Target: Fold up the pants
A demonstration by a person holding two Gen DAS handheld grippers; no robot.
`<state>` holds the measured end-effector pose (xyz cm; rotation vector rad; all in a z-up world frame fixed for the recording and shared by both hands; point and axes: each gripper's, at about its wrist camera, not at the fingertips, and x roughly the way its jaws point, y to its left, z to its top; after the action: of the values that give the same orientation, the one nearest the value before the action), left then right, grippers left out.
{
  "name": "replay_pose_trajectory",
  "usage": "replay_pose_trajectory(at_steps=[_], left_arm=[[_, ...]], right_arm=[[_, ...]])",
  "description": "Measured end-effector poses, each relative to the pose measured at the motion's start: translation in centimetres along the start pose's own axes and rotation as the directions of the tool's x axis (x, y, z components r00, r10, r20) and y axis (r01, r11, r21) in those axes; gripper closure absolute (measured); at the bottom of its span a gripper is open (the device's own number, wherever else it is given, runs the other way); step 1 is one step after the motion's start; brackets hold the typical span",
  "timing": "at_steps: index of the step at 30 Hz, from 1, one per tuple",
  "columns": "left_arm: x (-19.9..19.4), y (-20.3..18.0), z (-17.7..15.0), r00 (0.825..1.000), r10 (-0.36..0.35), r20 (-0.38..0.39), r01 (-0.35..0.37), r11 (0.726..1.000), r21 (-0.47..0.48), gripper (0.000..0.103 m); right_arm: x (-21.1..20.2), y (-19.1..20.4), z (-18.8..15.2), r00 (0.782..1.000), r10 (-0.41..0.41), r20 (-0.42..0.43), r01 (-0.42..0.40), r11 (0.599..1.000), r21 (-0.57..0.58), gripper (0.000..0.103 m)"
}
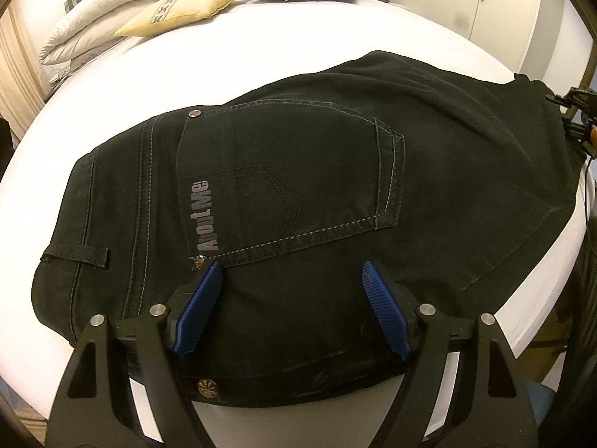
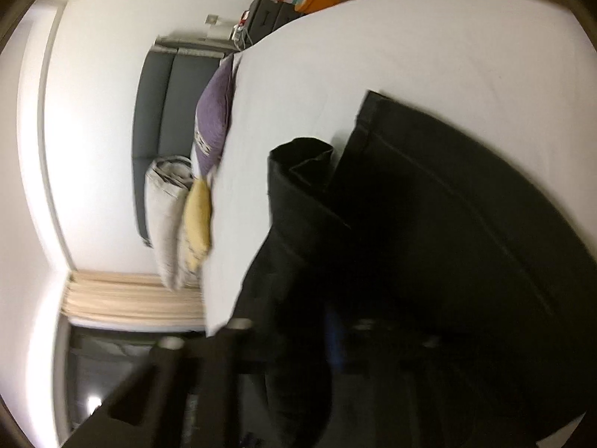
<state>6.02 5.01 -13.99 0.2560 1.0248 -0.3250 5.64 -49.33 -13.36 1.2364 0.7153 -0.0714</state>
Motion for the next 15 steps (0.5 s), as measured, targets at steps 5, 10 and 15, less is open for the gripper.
replay_pose_trajectory(at_steps=[5, 10, 15], left_arm=[[0.1, -0.3, -0.6, 1.000, 0.005, 0.004, -0.005, 1.000, -0.002, 0.025], [-0.1, -0.2, -0.9, 1.000, 0.008, 0.008, -0.008, 1.000, -0.004, 0.024], [-0.1, -0.1, -0.9, 1.000, 0.011, 0.010, -0.011, 1.000, -0.008, 0.024]], right_arm=[[-1.7, 5.0, -0.4, 0.989, -0.134, 0.069, 0.145, 0.970, -0.197, 0.093], [-3.9, 11.9, 0.0, 0.947, -0.286, 0.147, 0.319, 0.899, -0.302, 0.084], [-9.6, 14.1, 0.3, 0.914, -0.185, 0.361, 0.295, 0.914, -0.278, 0.016]])
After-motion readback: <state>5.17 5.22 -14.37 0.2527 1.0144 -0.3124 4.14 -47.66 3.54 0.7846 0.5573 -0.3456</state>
